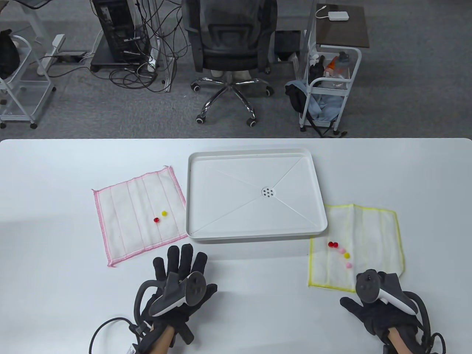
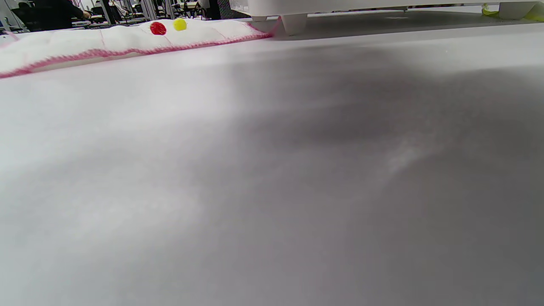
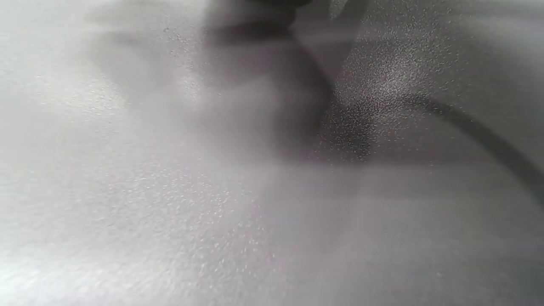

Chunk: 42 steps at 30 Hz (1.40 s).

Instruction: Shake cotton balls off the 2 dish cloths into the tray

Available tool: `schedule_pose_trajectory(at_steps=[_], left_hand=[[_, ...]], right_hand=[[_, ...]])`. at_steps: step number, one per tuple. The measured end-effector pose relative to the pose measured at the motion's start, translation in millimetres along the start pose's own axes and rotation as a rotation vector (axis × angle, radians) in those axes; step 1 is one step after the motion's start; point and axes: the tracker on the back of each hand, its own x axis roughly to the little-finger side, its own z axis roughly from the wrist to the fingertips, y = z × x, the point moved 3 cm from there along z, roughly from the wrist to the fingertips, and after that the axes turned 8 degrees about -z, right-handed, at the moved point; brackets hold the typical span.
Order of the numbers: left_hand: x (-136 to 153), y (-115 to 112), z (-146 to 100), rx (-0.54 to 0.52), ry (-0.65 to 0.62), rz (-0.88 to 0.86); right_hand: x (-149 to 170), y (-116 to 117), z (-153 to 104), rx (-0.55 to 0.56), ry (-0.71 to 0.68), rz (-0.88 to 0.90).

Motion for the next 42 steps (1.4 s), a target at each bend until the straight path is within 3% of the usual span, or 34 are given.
schedule_pose_trajectory(at_steps=[42], left_hand=[[0.8, -0.5, 0.7, 0.005, 0.007, 0.0]], right_hand=[[-78.9, -15.5, -29.9, 0.014, -0.283, -0.151]])
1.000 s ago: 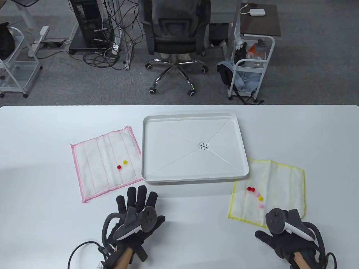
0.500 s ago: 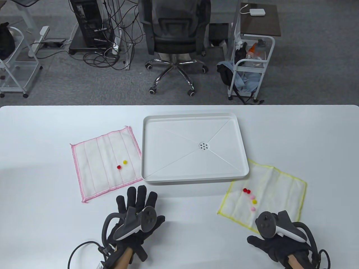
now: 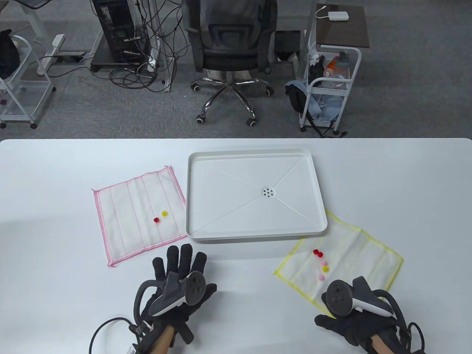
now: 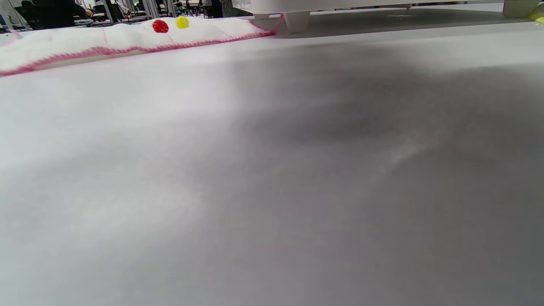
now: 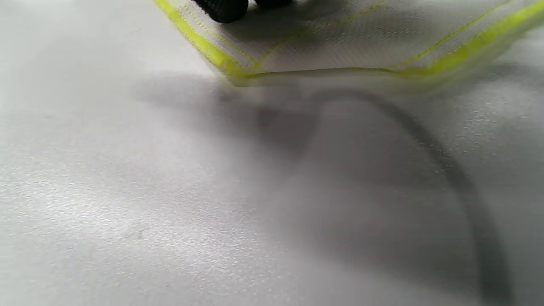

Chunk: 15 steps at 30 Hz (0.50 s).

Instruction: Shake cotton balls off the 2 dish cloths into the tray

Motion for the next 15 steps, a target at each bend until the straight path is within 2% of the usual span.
schedule_pose_trajectory(at_steps=[15], left_hand=[[0.5, 0.3, -0.1, -0.004, -0.001, -0.005]], right_hand=[[-44.7, -7.1, 6.2, -0.017, -0.192, -0.032]])
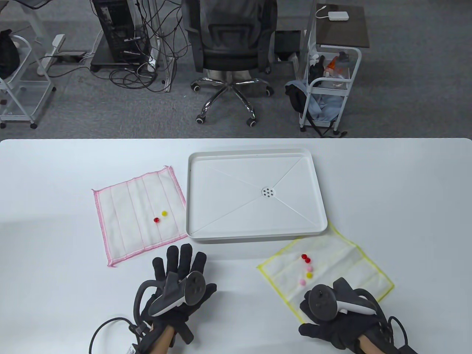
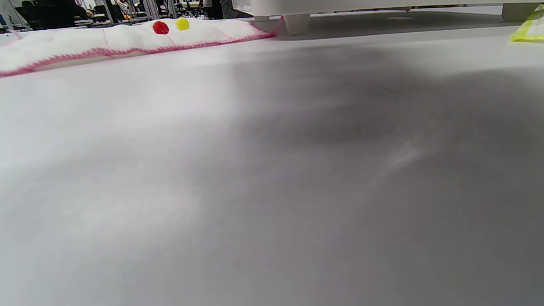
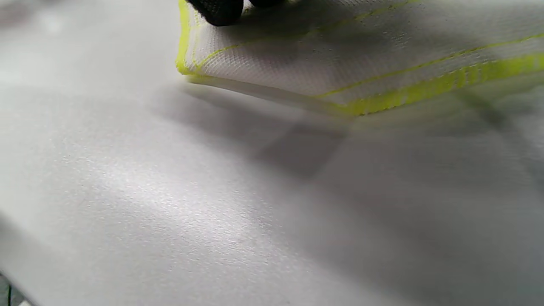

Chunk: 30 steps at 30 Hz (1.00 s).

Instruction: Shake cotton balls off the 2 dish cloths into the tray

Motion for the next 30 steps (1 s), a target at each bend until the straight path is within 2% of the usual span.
schedule_pose_trajectory(at_steps=[16, 30], left_hand=[[0.0, 0.0, 0.0, 0.0, 0.0, 0.0], [4.8, -0.2, 0.5, -0.004, 0.013, -0.024]], right_hand=[[-75.5, -16.9, 31.1, -0.026, -0.187, -0.114], [-124.3, -30.6, 55.2, -0.041, -0.272, -0.179]])
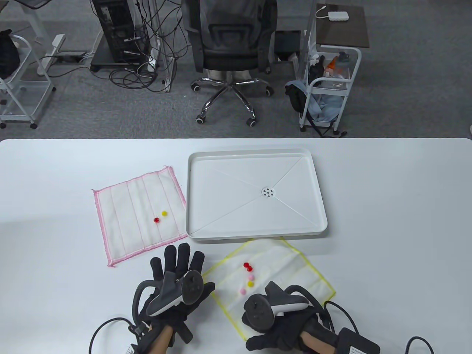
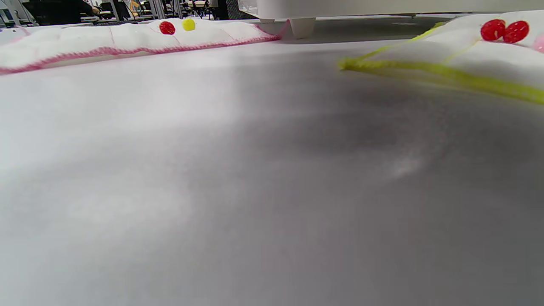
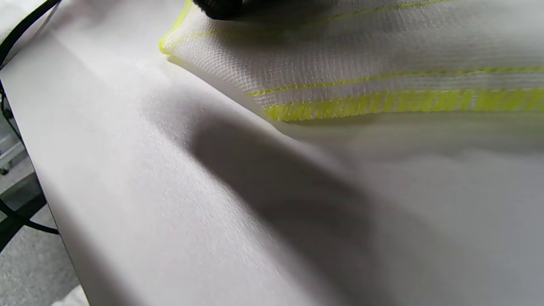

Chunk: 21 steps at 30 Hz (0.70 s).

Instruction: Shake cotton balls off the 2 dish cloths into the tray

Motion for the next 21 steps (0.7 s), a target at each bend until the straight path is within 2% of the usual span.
schedule_pose_trajectory(at_steps=[8, 12, 15, 17, 20, 21], left_hand=[[7.6, 1.0, 1.2, 0.001, 0.025, -0.018], [12.3, 2.1, 2.2, -0.001, 0.048, -0.029], [15.9, 3.5, 2.0, -0.008, 0.067, -0.042], [18.8, 5.2, 1.0, -0.023, 0.088, -0.052], [22.0, 7.0, -0.4, -0.038, 0.125, -0.061], [22.6, 7.1, -0.5, -0.036, 0.136, -0.062]], right_hand=[[-19.5, -13.0, 22.4, -0.006, -0.045, -0.034], [-21.9, -18.2, 17.8, 0.031, -0.058, -0.036], [-12.4, -30.9, 3.6, 0.12, -0.064, 0.013], [7.0, -41.1, -9.1, 0.21, 0.017, 0.051], [46.2, -46.4, -22.2, 0.343, 0.267, 0.109], [54.7, -45.0, -23.4, 0.353, 0.332, 0.128]])
